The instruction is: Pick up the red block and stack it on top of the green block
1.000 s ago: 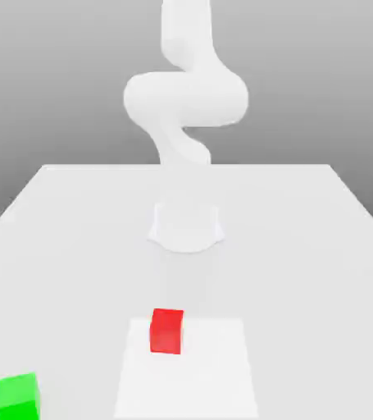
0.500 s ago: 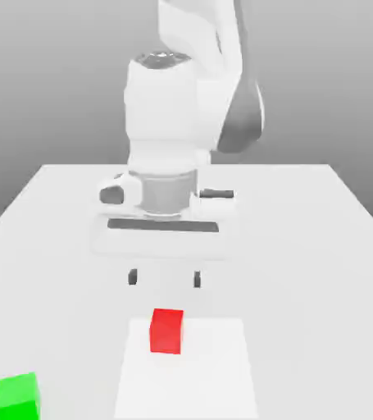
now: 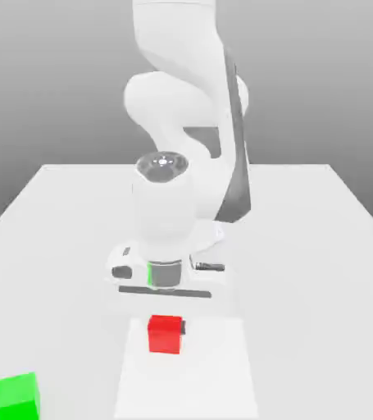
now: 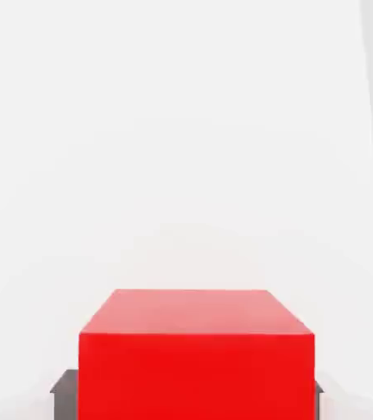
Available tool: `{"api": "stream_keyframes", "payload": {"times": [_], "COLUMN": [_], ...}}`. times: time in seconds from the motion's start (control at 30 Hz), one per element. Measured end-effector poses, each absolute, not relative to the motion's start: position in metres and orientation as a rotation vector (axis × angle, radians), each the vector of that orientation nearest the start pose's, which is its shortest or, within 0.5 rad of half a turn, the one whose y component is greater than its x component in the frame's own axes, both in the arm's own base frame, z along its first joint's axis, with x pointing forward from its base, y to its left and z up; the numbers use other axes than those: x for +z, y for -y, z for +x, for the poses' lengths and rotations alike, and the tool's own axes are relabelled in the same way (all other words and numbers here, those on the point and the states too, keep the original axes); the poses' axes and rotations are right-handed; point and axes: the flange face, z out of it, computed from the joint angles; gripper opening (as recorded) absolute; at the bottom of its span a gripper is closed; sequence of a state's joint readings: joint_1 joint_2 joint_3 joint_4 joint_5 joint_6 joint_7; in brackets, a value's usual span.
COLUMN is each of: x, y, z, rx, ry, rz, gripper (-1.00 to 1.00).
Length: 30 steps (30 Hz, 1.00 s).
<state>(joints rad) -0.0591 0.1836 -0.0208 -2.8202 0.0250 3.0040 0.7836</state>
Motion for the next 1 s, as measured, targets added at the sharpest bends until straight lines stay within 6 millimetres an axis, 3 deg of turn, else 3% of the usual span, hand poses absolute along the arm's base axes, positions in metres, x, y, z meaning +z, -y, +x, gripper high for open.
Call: {"api": "stream_keyframes", "payload": {"times": [0.2, 0.27, 0.53, 0.7, 0.77, 0.87, 0.9, 1.0], "x": [0.203, 0.212, 0.232, 0.243, 0.235, 0.195, 0.186, 0.186], "y": [0.032, 0.044, 0.141, 0.209, 0.229, 0.235, 0.235, 0.235], "z": [0.36, 0.375, 0.444, 0.474, 0.481, 0.482, 0.482, 0.482], "rx": [0.0, 0.0, 0.0, 0.0, 0.0, -0.001, -0.001, -0.001], "ry": [-1.354, -1.446, -1.964, -2.24, -2.308, -2.328, -2.33, -2.33], "rz": [-2.835, -2.789, -2.452, -2.201, -2.128, -2.107, -2.106, -2.106], "gripper": [-1.0, -1.0, -1.0, -1.0, -1.0, -1.0, 1.0, 1.0]}}
